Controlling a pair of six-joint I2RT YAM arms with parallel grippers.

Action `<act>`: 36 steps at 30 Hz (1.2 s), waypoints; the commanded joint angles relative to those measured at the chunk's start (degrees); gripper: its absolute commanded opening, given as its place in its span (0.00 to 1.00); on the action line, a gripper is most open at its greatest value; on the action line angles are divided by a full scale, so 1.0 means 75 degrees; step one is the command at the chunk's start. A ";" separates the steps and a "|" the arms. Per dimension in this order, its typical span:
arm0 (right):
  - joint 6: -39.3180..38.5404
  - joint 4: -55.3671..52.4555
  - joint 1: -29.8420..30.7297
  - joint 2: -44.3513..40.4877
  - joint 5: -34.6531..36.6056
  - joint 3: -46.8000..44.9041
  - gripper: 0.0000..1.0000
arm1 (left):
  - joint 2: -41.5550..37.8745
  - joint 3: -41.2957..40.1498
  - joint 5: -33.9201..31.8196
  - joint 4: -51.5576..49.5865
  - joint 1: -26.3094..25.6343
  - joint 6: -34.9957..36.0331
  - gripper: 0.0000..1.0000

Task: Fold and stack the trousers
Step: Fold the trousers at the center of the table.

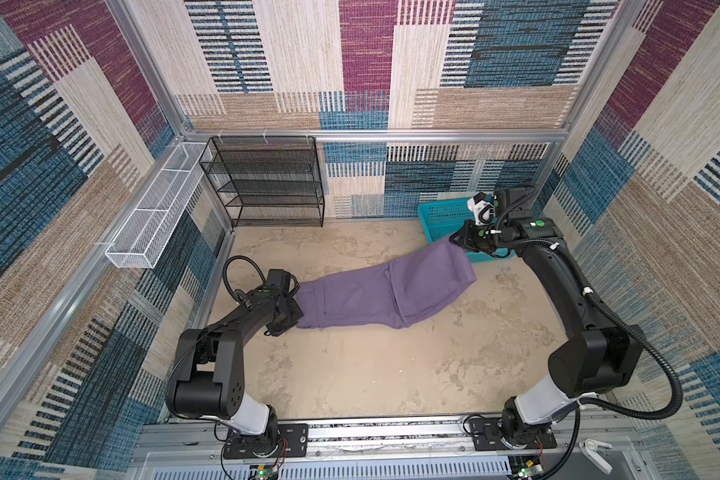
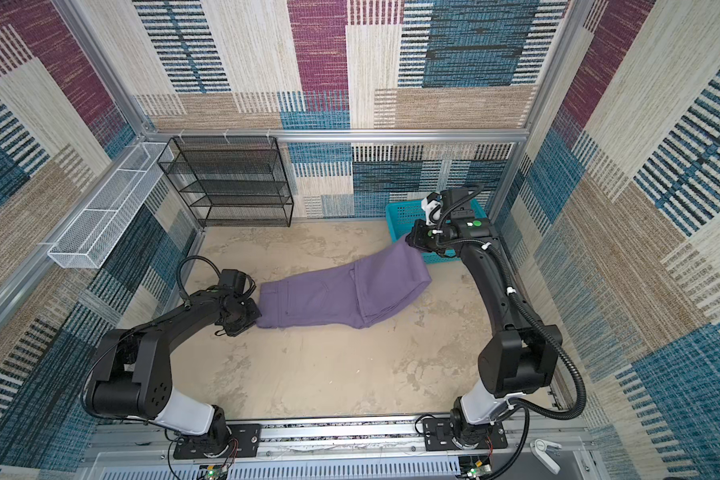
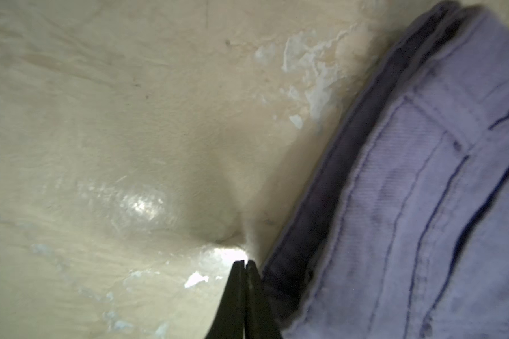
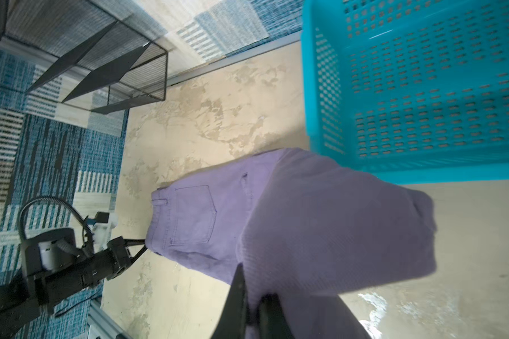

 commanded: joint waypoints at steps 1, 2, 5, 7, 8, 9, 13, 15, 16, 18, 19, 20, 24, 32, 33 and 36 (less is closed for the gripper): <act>0.0277 0.0006 0.0401 0.0115 0.0025 0.0165 0.00 | 0.0141 0.0095 0.0045 0.0287 -0.0059 -0.0042 0.07; 0.0370 0.0038 0.0532 0.0156 0.0055 0.0202 0.00 | 0.0160 0.0122 0.0050 0.0283 -0.0072 -0.0013 0.07; 0.0551 0.0030 0.0934 0.0313 0.0190 0.0460 0.00 | 0.0172 0.0132 0.0045 0.0287 -0.0118 -0.0003 0.06; 0.0686 0.0042 0.1183 0.0434 0.0252 0.0669 0.00 | 0.0170 0.0119 0.0033 0.0301 -0.0136 0.0010 0.07; 0.0761 0.0079 0.1329 0.0489 0.0256 0.0779 0.00 | 0.0179 0.0125 0.0045 0.0301 -0.0143 0.0001 0.07; 0.0839 0.0106 0.1444 0.0545 0.0254 0.0877 0.00 | 0.0183 0.0138 0.0045 0.0304 -0.0166 -0.0003 0.07; 0.1109 0.0202 0.1999 0.0892 0.0324 0.1373 0.00 | 0.0202 0.0123 0.0094 0.0342 -0.0210 -0.0014 0.06; 0.1196 0.0218 0.2279 0.1125 0.0373 0.1639 0.00 | 0.0175 0.0104 0.0079 0.0337 -0.0236 -0.0012 0.06; 0.1229 0.0195 0.2421 0.1258 0.0403 0.1786 0.00 | 0.0143 0.0079 0.0068 0.0337 -0.0236 -0.0023 0.06; 0.1276 0.0169 0.2672 0.1541 0.0436 0.2090 0.00 | 0.0105 0.0056 0.0063 0.0338 -0.0248 -0.0014 0.06; 0.1303 0.0146 0.2796 0.1700 0.0433 0.2264 0.00 | 0.0078 0.0046 0.0062 0.0344 -0.0248 -0.0003 0.06; 0.1328 0.0102 0.2915 0.1856 0.0433 0.2453 0.00 | 0.0076 0.0036 0.0074 0.0339 -0.0248 0.0004 0.06; 0.1329 -0.0214 0.3383 0.2580 0.0458 0.3414 0.00 | 0.0050 0.0027 0.0114 0.0360 -0.0248 0.0006 0.06; 0.1447 -0.0468 0.4202 0.3952 0.0327 0.4670 0.00 | -0.0510 0.0010 -0.0020 -0.0220 -0.0150 -0.0334 0.11; 0.1464 -0.0433 0.4290 0.4093 0.0290 0.4682 0.00 | -0.0784 -0.0017 -0.0054 -0.0328 -0.0084 -0.0377 0.13; 0.1553 -0.0249 0.4496 0.4457 0.0107 0.4718 0.00 | -0.1696 -0.0024 -0.0266 -0.0749 0.0150 -0.0564 0.18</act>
